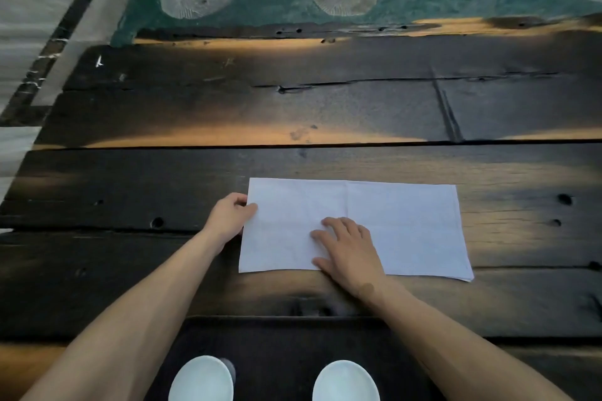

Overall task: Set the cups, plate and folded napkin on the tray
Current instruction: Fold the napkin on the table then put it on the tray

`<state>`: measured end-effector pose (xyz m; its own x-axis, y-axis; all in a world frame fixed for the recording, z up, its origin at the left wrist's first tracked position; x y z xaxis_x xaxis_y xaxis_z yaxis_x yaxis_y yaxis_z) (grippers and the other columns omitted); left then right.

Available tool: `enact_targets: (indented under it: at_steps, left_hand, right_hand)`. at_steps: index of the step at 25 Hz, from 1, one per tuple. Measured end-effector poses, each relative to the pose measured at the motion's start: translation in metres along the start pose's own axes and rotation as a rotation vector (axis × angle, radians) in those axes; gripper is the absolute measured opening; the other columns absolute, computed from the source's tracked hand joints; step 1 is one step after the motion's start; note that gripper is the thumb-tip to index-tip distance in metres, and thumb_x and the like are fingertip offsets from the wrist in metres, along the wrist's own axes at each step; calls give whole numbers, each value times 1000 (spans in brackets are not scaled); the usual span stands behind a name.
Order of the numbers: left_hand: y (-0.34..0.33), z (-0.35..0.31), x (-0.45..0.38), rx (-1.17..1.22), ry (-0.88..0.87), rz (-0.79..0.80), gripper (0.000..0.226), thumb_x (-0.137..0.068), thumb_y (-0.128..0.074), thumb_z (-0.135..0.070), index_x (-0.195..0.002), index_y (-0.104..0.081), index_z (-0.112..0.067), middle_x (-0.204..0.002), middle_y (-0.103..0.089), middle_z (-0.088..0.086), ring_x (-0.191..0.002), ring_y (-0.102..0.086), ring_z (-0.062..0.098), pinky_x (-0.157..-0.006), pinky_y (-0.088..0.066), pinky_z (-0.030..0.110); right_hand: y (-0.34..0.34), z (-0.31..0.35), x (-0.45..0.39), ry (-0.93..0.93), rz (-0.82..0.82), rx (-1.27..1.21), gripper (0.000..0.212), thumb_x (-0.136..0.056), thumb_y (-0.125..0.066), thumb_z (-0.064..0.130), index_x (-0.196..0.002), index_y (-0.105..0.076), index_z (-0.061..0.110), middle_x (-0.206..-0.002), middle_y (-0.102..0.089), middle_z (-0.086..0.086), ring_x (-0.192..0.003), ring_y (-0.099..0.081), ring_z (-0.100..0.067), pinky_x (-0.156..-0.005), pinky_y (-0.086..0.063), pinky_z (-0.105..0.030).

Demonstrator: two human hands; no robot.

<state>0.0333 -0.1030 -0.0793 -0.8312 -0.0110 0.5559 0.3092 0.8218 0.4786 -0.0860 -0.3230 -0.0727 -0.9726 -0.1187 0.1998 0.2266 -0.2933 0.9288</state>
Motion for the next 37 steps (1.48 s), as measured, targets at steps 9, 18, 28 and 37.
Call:
enact_targets:
  at_steps: [9,18,28,37]
  left_hand:
    - [-6,-16,37,112,-151,44,15,-94,-53,-15,-104,-59,-26,-88,-75,3,-83,-73,21,-75,-57,45]
    - [-72,-127,86,84,-337,88,25,-89,-53,-16,-112,-53,-26,-73,-67,5,-62,-68,17,-54,-54,36]
    - [-220,-167,111,-264,-422,292,26,-88,-53,-31,-114,-47,-30,-80,-68,-3,-81,-63,15,-72,-50,35]
    - [-269,-190,55,-814,-598,283,40,-91,-47,-22,-131,-51,-23,-131,-54,2,-128,-42,27,-100,-33,43]
  right_hand:
    - [-8,-52,27,-158,28,148,65,-98,-15,53,-155,-14,22,-164,-11,5,-150,-8,-24,-117,-11,-52]
    - [34,-30,43,-182,46,-538,83,-77,-57,73,-147,-24,44,-153,-33,16,-136,-35,-7,-111,-33,-34]
    - [70,-120,99,-574,-366,-1115,28,-89,-55,20,-99,-71,41,-91,-70,13,-81,-64,-10,-57,-60,-29]
    - [38,-188,137,-723,-400,-1020,19,-92,-52,22,-91,-69,28,-76,-70,-7,-61,-66,-23,-60,-60,-43]
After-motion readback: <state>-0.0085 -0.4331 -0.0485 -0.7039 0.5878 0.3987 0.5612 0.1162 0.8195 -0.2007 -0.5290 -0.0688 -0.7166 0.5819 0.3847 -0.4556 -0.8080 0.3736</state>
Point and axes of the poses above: each hand's wrist, its own x-axis away from the middle knuckle, its own y-axis out of the back of the hand, z = x × y, the point moved 8 cm from there along -x, towards the middle knuckle
